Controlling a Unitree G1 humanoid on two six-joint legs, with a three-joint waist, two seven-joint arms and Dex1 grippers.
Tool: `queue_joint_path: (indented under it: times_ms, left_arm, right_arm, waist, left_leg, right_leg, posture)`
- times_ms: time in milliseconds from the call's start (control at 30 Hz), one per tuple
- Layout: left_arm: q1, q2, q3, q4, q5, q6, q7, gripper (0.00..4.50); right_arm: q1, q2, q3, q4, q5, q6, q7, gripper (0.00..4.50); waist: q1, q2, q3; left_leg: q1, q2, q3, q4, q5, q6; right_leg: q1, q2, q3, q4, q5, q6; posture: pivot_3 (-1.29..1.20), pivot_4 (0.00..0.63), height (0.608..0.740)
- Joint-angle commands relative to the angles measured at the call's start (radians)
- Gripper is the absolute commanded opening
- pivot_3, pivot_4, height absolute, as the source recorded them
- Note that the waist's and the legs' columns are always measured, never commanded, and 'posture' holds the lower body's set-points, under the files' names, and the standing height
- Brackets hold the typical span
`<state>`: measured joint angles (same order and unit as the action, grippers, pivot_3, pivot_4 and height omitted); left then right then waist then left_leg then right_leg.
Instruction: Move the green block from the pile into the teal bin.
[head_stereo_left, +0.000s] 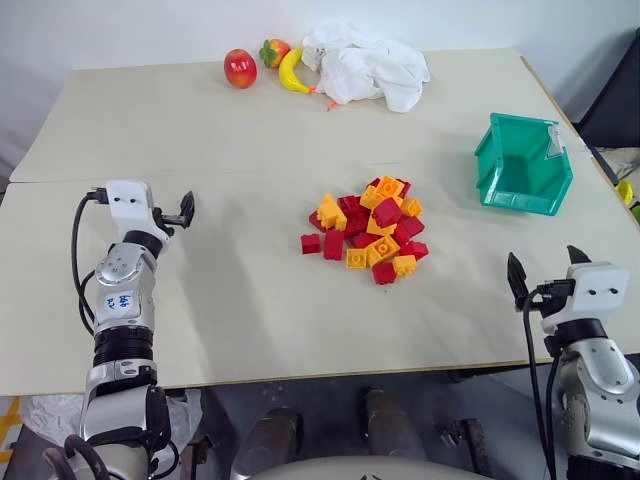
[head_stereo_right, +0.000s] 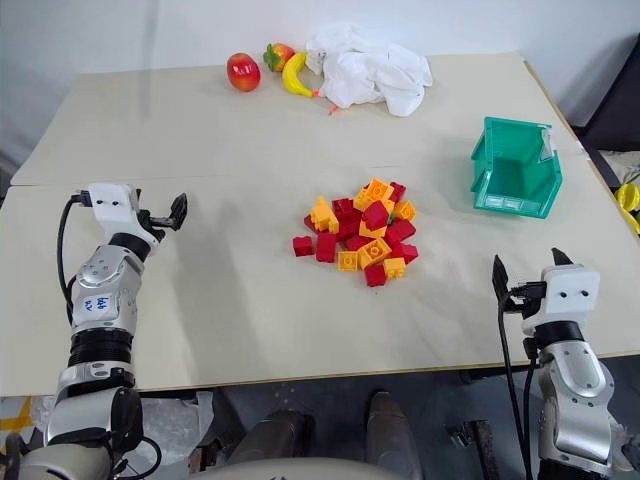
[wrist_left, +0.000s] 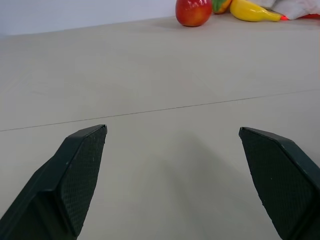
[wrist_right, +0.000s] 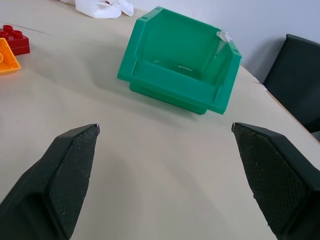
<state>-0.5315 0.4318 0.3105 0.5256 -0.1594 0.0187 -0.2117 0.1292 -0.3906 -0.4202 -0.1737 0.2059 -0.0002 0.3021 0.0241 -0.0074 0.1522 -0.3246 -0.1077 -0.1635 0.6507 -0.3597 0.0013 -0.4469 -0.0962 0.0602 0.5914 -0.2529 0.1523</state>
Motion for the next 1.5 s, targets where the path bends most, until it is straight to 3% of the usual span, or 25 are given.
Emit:
queue_joint_path:
  times_ms: [33, 200, 333, 700, 933, 1033, 1100, 1200, 1400, 1500]
  left_arm:
    - [-0.011, -0.003, 0.003, -0.038, -0.025, -0.004, -0.017, 4.5]
    - [-0.015, 0.016, -0.021, -0.048, -0.027, 0.014, -0.072, 4.5]
    - [-0.046, 0.058, -0.047, -0.036, -0.052, 0.03, -0.21, 4.5]
    - [-0.102, 0.11, -0.184, -0.066, -0.154, -0.001, -0.767, 4.5]
    - [-0.177, 0.094, -0.215, 0.029, -0.265, 0.009, -1.172, 4.5]
    - [-0.206, 0.094, -0.227, 0.078, -0.253, -0.038, -1.258, 4.5]
    - [-0.224, 0.092, -0.237, 0.102, -0.239, -0.067, -1.286, 4.5]
    - [-0.241, 0.086, -0.246, 0.138, -0.229, -0.115, -1.332, 4.5]
    - [-0.246, 0.081, -0.252, 0.174, -0.221, -0.141, -1.324, 4.5]
    - [-0.251, 0.086, -0.244, 0.188, -0.217, -0.145, -1.301, 4.5]
  right_arm:
    - [-0.012, -0.02, -0.024, -0.036, 0.016, -0.008, -0.001, 4.45]
    - [-0.015, -0.021, -0.023, -0.046, 0.02, 0.0, -0.001, 4.45]
    - [-0.002, -0.039, 0.002, -0.122, 0.032, 0.057, 0.026, 4.45]
    - [0.008, -0.239, 0.063, -0.387, 0.135, 0.345, 0.207, 4.45]
    - [-0.026, -0.351, 0.075, -0.52, 0.179, 0.507, 0.247, 4.45]
    - [-0.04, -0.367, 0.079, -0.587, 0.204, 0.606, 0.22, 3.88]
    - [-0.084, -0.368, 0.096, -0.648, 0.25, 0.735, 0.178, 3.11]
    - [-0.276, -0.297, 0.226, -0.716, 0.317, 0.985, 0.044, 2.13]
    - [-0.582, -0.131, 0.473, -0.597, 0.258, 1.173, -0.105, 0.12]
    - [-0.73, 0.001, 0.592, -0.46, 0.204, 1.224, -0.176, 0.05]
  waist:
    - [0.0, 0.0, 0.0]
    - [0.0, 0.0, 0.0]
    - [-0.001, 0.0, 0.0]
    - [-0.001, 0.0, 0.0]
    - [-0.001, 0.0, 0.0]
    - [0.0, 0.0, 0.0]
    - [0.001, 0.0, 0.0]
    - [-0.005, -0.001, 0.001]
    - [-0.003, -0.001, 0.001]
    - [-0.007, -0.001, 0.001]
  left_leg:
    - [0.0, 0.0, 0.0, 0.0, 0.0, 0.0]
    - [0.0, 0.0, 0.0, 0.0, 0.0, 0.0]
    - [0.0, 0.0, 0.0, 0.0, 0.0, 0.0]
    - [-0.002, 0.0, 0.0, 0.002, 0.0, 0.0]
    - [-0.004, 0.0, -0.001, 0.005, 0.0, 0.001]
    - [-0.006, 0.0, -0.002, 0.006, -0.001, 0.001]
    - [-0.008, 0.0, -0.003, 0.008, -0.001, 0.001]
    - [-0.012, 0.0, -0.002, 0.013, -0.002, 0.001]
    - [-0.013, 0.0, -0.003, 0.014, -0.002, 0.0]
    - [-0.014, -0.001, -0.002, 0.014, -0.002, 0.0]
  right_leg:
    - [0.0, 0.0, 0.0, 0.0, 0.0, 0.0]
    - [0.0, 0.0, 0.0, 0.0, 0.0, 0.0]
    - [0.0, 0.0, 0.0, 0.001, 0.0, 0.0]
    - [0.0, 0.0, -0.001, 0.0, 0.0, 0.0]
    - [-0.001, 0.0, -0.002, 0.0, 0.0, 0.0]
    - [-0.001, 0.0, -0.003, 0.0, 0.0, 0.0]
    - [-0.002, 0.0, -0.004, 0.0, 0.0, 0.0]
    - [-0.005, -0.001, -0.003, 0.001, 0.001, 0.001]
    - [-0.007, -0.001, -0.003, 0.002, 0.002, 0.0]
    - [-0.009, -0.001, -0.003, 0.007, 0.002, 0.0]
  posture:
    - [0.0, 0.15, 0.74]
    - [0.0, 0.15, 0.74]
    - [0.0, 0.15, 0.74]
    - [0.0, 0.15, 0.74]
    - [0.0, 0.15, 0.74]
    - [0.0, 0.15, 0.74]
    - [0.0, 0.15, 0.74]
    - [0.0, 0.15, 0.74]
    - [0.0, 0.15, 0.74]
    - [0.0, 0.15, 0.74]
